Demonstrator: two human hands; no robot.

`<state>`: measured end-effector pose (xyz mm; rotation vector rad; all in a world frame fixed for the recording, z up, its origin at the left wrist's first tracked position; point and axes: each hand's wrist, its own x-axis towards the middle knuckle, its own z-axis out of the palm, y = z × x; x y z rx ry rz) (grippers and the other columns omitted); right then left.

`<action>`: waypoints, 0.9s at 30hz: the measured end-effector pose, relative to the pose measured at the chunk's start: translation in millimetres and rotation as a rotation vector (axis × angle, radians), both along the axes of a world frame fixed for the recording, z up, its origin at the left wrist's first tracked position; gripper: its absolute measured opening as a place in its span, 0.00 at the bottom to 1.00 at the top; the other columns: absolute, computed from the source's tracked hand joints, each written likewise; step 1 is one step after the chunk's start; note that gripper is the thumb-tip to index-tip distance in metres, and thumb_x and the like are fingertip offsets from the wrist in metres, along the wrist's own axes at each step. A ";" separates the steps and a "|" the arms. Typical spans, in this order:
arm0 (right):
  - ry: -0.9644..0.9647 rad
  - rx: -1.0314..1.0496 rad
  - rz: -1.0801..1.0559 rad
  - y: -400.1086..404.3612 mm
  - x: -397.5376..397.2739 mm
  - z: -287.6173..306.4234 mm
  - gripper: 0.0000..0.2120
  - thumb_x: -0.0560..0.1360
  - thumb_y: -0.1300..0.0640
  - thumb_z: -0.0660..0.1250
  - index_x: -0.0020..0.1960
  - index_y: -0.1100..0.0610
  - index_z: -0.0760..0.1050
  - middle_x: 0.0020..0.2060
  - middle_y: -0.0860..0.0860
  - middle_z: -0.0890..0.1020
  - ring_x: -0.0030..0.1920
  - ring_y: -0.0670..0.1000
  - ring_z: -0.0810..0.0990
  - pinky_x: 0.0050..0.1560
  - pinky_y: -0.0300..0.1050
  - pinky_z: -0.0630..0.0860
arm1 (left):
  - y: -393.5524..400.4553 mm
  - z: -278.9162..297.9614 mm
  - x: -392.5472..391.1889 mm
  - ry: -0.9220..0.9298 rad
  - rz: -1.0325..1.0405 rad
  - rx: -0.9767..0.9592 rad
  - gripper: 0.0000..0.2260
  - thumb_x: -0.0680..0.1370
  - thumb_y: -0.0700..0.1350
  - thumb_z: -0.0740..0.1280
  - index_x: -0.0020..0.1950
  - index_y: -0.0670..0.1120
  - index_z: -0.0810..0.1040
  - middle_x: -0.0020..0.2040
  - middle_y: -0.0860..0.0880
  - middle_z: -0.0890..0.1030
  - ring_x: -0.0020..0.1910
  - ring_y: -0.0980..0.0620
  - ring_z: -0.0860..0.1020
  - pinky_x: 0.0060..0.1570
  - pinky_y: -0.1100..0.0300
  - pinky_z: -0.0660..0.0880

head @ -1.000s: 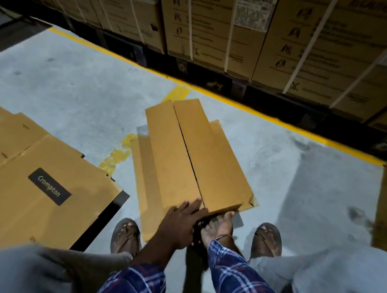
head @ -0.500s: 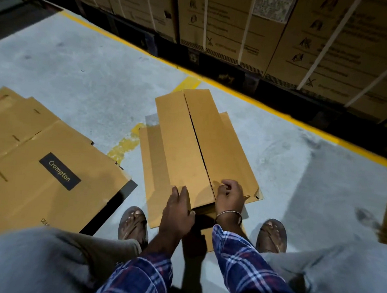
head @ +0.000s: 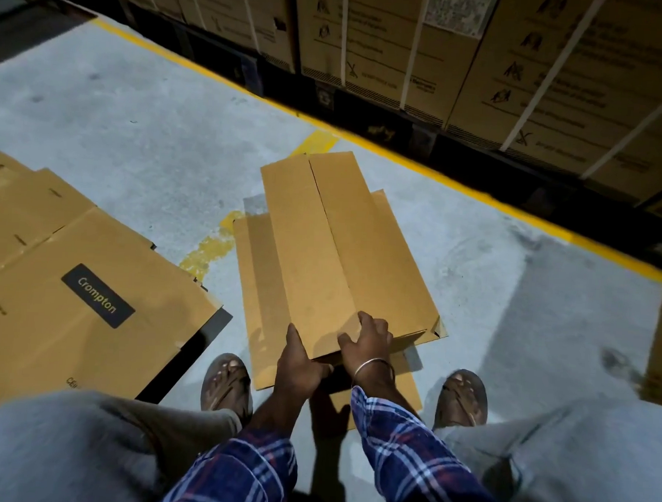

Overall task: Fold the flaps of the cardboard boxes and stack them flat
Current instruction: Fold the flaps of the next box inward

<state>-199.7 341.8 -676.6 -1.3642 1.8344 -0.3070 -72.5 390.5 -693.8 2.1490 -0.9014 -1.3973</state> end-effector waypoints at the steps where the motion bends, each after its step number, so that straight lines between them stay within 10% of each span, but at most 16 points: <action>1: -0.043 0.041 -0.034 -1.6 0.3 -1.0 0.28 0.79 0.51 0.68 0.77 0.55 0.66 0.72 0.56 0.68 0.72 0.59 0.63 0.70 0.50 0.63 | -0.5 -2.3 0.7 0.033 0.020 -0.007 0.53 0.70 0.37 0.78 0.84 0.49 0.46 0.80 0.45 0.66 0.72 0.42 0.70 0.57 0.58 0.71; 9: -0.153 0.052 -0.135 -12.9 -2.6 1.3 0.26 0.81 0.50 0.68 0.75 0.58 0.71 0.71 0.57 0.75 0.72 0.59 0.73 0.68 0.47 0.69 | -11.2 9.7 -4.6 0.409 0.241 -0.070 0.46 0.75 0.31 0.69 0.84 0.53 0.47 0.82 0.46 0.61 0.72 0.43 0.71 0.63 0.48 0.76; 14: -0.197 -0.174 -0.003 -7.9 2.4 16.1 0.12 0.79 0.53 0.69 0.61 0.54 0.81 0.55 0.52 0.84 0.57 0.55 0.81 0.55 0.45 0.77 | -26.8 31.4 3.3 0.601 0.618 -0.091 0.25 0.86 0.58 0.55 0.83 0.52 0.59 0.78 0.45 0.69 0.75 0.42 0.69 0.67 0.41 0.69; 21: -0.205 -0.332 0.356 19.9 28.7 14.3 0.26 0.79 0.57 0.65 0.77 0.45 0.68 0.64 0.47 0.76 0.63 0.49 0.72 0.64 0.47 0.73 | -70.7 79.1 55.6 0.319 0.524 -0.283 0.26 0.84 0.63 0.58 0.78 0.50 0.66 0.72 0.46 0.74 0.68 0.45 0.75 0.68 0.40 0.68; 27: -0.035 -0.281 0.566 28.3 43.9 7.1 0.25 0.79 0.58 0.64 0.74 0.44 0.70 0.74 0.49 0.69 0.71 0.52 0.65 0.72 0.54 0.67 | -95.8 77.1 74.8 -0.085 0.112 -0.218 0.08 0.84 0.47 0.63 0.60 0.45 0.70 0.55 0.40 0.79 0.43 0.46 0.78 0.40 0.54 0.74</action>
